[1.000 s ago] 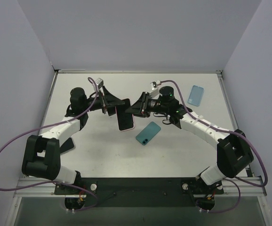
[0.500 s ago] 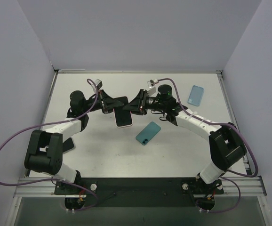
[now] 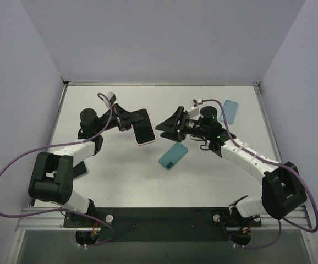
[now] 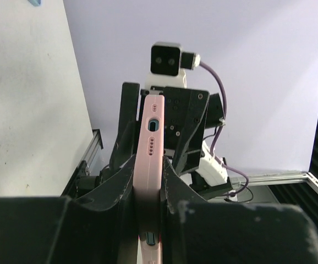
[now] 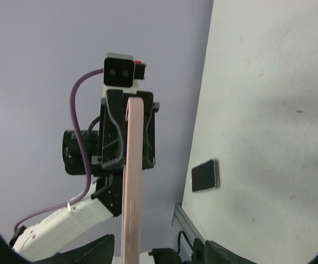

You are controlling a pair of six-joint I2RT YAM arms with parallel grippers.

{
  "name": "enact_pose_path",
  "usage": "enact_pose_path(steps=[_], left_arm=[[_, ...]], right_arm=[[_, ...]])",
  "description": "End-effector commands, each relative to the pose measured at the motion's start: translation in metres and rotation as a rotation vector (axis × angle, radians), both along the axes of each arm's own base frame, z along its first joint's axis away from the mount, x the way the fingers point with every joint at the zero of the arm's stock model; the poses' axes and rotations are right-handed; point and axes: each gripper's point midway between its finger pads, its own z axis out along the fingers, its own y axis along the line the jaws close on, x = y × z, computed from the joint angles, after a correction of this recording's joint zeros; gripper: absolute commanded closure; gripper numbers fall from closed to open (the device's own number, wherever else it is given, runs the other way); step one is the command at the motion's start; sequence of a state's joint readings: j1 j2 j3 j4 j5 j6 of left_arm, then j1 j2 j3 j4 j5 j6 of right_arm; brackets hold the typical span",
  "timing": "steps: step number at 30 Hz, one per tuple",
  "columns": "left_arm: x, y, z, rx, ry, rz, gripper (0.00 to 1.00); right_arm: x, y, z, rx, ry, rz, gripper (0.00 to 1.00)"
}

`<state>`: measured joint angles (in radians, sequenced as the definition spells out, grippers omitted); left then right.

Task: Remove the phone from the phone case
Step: Remove the phone case from the phone.

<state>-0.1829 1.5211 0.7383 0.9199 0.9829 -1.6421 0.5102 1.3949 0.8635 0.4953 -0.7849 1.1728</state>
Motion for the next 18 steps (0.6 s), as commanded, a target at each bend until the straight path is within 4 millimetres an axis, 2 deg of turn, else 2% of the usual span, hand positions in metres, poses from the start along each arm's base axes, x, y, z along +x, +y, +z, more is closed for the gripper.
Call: enact_pose_path(steps=[1, 4, 6, 7, 8, 10, 11, 18], left_arm=[[0.004, 0.005, 0.036, -0.067, -0.132, 0.051, 1.0], [0.006, 0.006, 0.037, -0.078, -0.13, 0.056, 1.0], [0.005, 0.006, 0.038, -0.078, -0.133, 0.056, 1.0], [0.005, 0.006, 0.038, -0.081, -0.13, 0.059, 1.0], [0.006, 0.007, 0.038, -0.081, -0.129, 0.06, 1.0], [0.005, 0.006, 0.037, -0.086, -0.126, 0.062, 1.0], [0.006, 0.007, 0.037, -0.087, -0.125, 0.065, 1.0], [0.009, 0.01, 0.036, -0.09, -0.114, 0.09, 1.0]], right_arm=[[-0.018, 0.01, 0.029, 0.111, -0.069, 0.039, 0.41], [-0.021, 0.017, 0.035, 0.132, -0.087, 0.04, 0.45], [-0.022, 0.022, 0.035, 0.145, -0.071, 0.046, 0.53], [-0.021, 0.023, 0.043, 0.177, -0.092, 0.048, 0.56], [-0.02, 0.025, 0.045, 0.196, -0.089, 0.048, 0.65], [-0.019, 0.026, 0.048, 0.242, -0.076, 0.045, 0.73], [-0.018, 0.027, 0.05, 0.254, -0.075, 0.043, 0.81], [-0.028, 0.03, 0.053, 0.285, -0.069, 0.047, 0.9]])
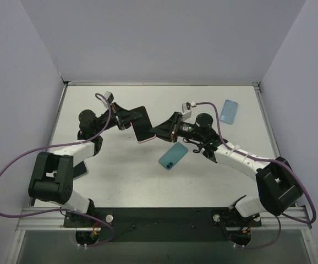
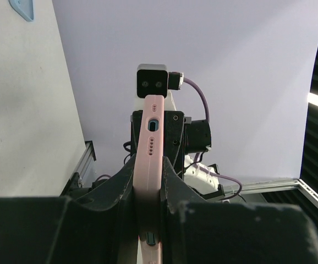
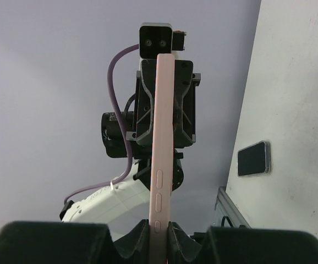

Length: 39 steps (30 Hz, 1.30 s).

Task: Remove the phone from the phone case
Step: Remove the phone case from the phone.

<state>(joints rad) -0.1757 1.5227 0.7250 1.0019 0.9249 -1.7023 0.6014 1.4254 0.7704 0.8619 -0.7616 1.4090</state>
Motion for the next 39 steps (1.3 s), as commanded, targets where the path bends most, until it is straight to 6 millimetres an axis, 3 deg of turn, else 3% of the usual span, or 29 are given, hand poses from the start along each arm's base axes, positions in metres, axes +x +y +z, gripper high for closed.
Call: enact_pose_path(steps=[1, 3, 7, 13, 16, 19, 22, 28, 34, 39], left_arm=[[0.003, 0.006, 0.026, -0.041, -0.101, 0.042, 1.0], [0.004, 0.006, 0.024, -0.04, -0.095, 0.045, 1.0], [0.006, 0.007, 0.023, -0.041, -0.092, 0.054, 1.0], [0.006, 0.008, 0.022, -0.042, -0.084, 0.061, 1.0], [0.007, 0.009, 0.023, -0.044, -0.084, 0.07, 1.0], [0.006, 0.009, 0.027, -0.054, -0.096, 0.076, 1.0], [0.002, 0.013, 0.044, -0.122, -0.144, 0.089, 1.0], [-0.013, 0.033, 0.098, -0.368, -0.321, 0.139, 1.0], [-0.024, 0.041, 0.137, -0.411, -0.45, 0.179, 1.0], [-0.045, 0.049, 0.18, -0.473, -0.559, 0.183, 1.0]], right_arm=[[-0.007, 0.001, 0.026, 0.075, -0.074, -0.005, 0.89], [-0.01, -0.001, 0.026, 0.058, -0.082, -0.013, 0.78], [-0.01, -0.005, 0.024, 0.025, -0.096, -0.036, 0.74], [-0.012, -0.006, 0.022, 0.023, -0.088, -0.043, 0.83], [-0.014, -0.004, 0.026, 0.048, -0.084, -0.035, 1.0], [-0.012, -0.004, 0.033, 0.086, -0.082, -0.057, 1.0], [-0.007, -0.005, 0.047, 0.16, -0.071, -0.079, 1.0], [0.009, -0.012, 0.086, 0.355, -0.04, -0.147, 1.0], [0.028, -0.029, 0.119, 0.652, 0.059, -0.199, 1.0], [0.039, -0.034, 0.131, 0.757, 0.114, -0.234, 1.0]])
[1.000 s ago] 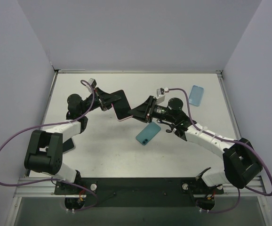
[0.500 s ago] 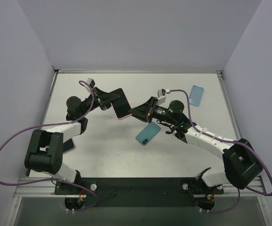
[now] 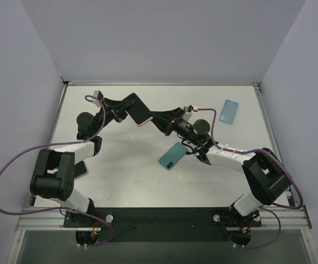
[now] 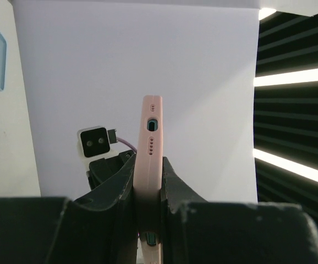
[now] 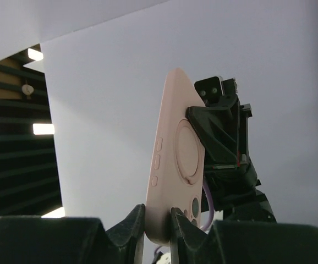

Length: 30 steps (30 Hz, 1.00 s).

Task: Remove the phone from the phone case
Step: Remove the phone case from the phone.

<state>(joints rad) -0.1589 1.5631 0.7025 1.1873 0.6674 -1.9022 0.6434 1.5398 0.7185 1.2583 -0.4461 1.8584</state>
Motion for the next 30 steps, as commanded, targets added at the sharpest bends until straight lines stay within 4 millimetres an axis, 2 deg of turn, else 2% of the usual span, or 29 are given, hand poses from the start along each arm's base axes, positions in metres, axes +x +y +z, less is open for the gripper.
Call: enact_pose_path(steps=[1, 7, 11, 14, 28, 30], left_arm=[[-0.088, 0.027, 0.165, -0.228, -0.66, 0.044, 1.0], [-0.108, 0.041, 0.209, -0.317, -0.753, 0.086, 1.0], [-0.13, 0.047, 0.244, -0.37, -0.847, 0.086, 1.0], [-0.143, 0.049, 0.261, -0.378, -0.885, 0.088, 1.0], [-0.168, 0.057, 0.287, -0.425, -0.915, 0.084, 1.0], [-0.17, 0.057, 0.29, -0.421, -0.917, 0.086, 1.0]], right_arm=[[-0.006, -0.033, 0.098, 0.403, -0.146, -0.079, 1.0], [-0.003, -0.03, 0.106, 0.466, -0.11, -0.09, 1.0], [-0.002, -0.023, 0.11, 0.483, -0.102, -0.083, 1.0], [-0.002, -0.017, 0.113, 0.49, -0.105, -0.068, 1.0], [-0.002, 0.004, 0.101, 0.419, -0.09, -0.043, 1.0], [-0.007, 0.007, 0.104, 0.389, -0.113, -0.03, 1.0]])
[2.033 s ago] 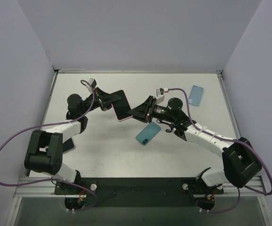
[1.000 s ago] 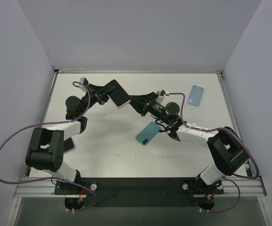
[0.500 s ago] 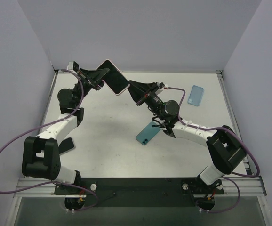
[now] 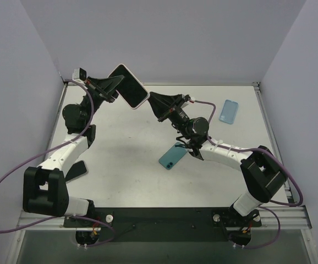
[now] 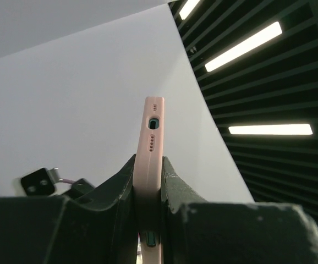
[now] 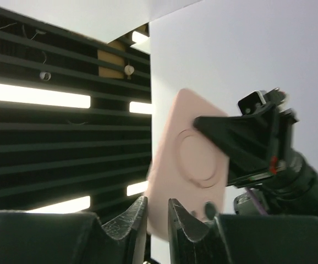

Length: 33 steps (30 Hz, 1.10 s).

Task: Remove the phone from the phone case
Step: Remove the phone case from the phone.

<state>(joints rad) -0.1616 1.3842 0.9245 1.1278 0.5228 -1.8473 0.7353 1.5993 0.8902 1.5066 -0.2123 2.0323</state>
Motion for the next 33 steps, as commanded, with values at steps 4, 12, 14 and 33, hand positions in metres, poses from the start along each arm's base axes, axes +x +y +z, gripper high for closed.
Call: enact_pose_path(steps=[4, 12, 14, 33], left_arm=[[-0.151, 0.038, 0.14, -0.277, -0.573, -0.086, 1.0], [-0.146, 0.036, 0.133, -0.259, -0.55, -0.09, 1.0], [-0.141, 0.033, 0.127, -0.235, -0.523, -0.093, 1.0], [-0.076, -0.012, 0.036, 0.09, -0.222, -0.11, 1.0]], right_arm=[[-0.008, 0.018, -0.029, -0.233, -0.058, -0.012, 1.0], [-0.014, 0.003, -0.062, -0.617, -0.074, -0.092, 1.0], [-0.013, -0.008, -0.053, -0.746, -0.158, -0.166, 0.84], [-0.057, -0.051, 0.002, -1.329, -0.501, -0.31, 0.46]])
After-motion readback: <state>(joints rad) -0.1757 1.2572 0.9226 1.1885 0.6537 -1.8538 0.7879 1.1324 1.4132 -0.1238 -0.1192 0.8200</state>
